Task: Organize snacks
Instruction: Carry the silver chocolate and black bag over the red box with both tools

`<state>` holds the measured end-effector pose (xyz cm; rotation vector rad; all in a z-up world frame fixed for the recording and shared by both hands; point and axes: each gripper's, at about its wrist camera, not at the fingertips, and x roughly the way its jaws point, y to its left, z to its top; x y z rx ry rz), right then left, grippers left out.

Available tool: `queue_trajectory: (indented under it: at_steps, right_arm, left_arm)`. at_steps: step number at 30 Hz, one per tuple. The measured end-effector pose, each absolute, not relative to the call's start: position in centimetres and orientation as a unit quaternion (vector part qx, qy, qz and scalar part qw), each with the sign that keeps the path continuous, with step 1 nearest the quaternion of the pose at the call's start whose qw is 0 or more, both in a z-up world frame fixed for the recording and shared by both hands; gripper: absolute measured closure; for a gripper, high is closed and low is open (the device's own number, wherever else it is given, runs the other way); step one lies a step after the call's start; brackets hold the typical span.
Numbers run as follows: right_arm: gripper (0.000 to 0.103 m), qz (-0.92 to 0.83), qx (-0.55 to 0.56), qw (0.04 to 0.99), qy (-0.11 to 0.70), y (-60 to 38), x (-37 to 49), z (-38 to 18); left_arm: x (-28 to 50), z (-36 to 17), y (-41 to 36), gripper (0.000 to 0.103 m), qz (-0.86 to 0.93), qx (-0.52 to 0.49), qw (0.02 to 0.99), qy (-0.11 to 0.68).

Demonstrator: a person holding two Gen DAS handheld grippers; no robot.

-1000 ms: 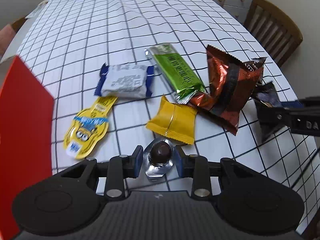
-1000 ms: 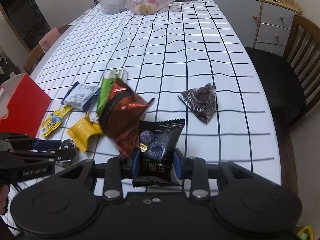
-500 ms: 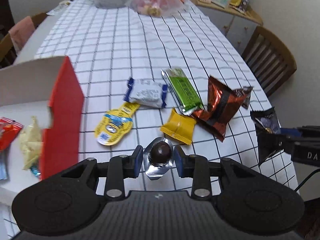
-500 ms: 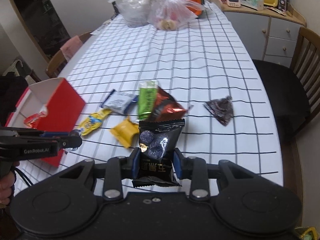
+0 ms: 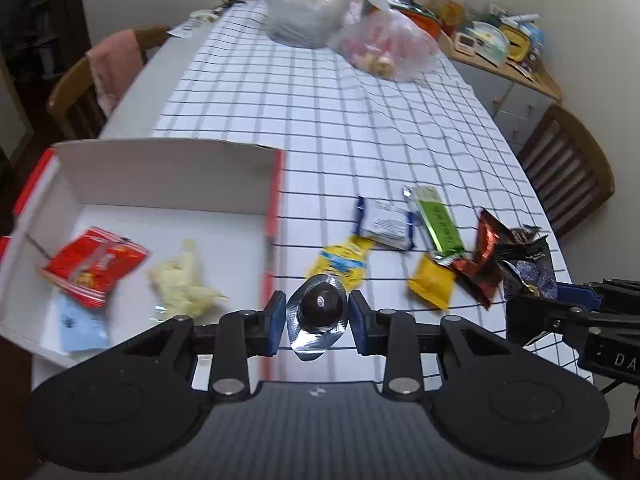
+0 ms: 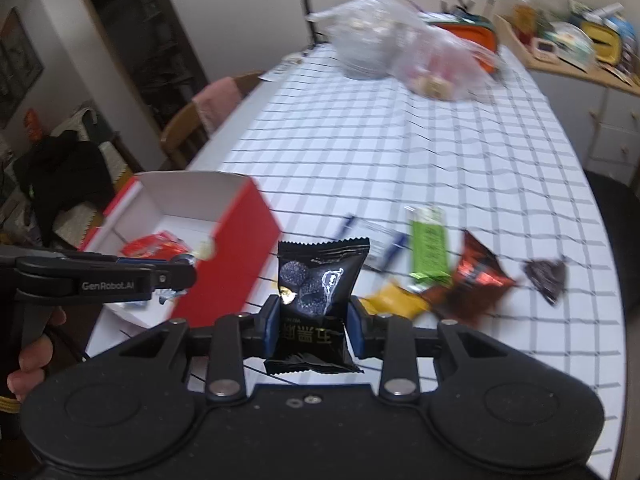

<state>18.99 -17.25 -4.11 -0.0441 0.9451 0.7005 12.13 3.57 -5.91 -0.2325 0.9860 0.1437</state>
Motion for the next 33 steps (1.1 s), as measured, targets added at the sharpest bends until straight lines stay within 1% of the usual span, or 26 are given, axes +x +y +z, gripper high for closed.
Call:
queue_trajectory:
  at_steps: [12, 19, 26, 33]
  right_arm:
    - [0.07, 0.377, -0.031, 0.819, 0.431, -6.6, 17.4, -3.2]
    - [0.07, 0.377, -0.036, 0.81, 0.448, -1.2, 17.6, -4.5]
    - [0.07, 0.36, -0.064, 0.808, 0.462, 2.9, 18.7, -6.6]
    - [0.07, 0.336, -0.096, 0.802, 0.485, 5.2, 20.4, -9.7]
  left_arm:
    - [9.9, -3.1, 13.0, 0.07, 0.111, -0.105, 0.883, 0.443]
    - [9.7, -3.7, 18.3, 0.07, 0.131, -0.103, 0.874, 0.456]
    - [10.3, -4.8, 22.6, 0.07, 0.146, -0.095, 0.866, 0.469]
    - [12.4, -6.9, 24.9, 0.07, 0.138, -0.082, 0.853, 0.497]
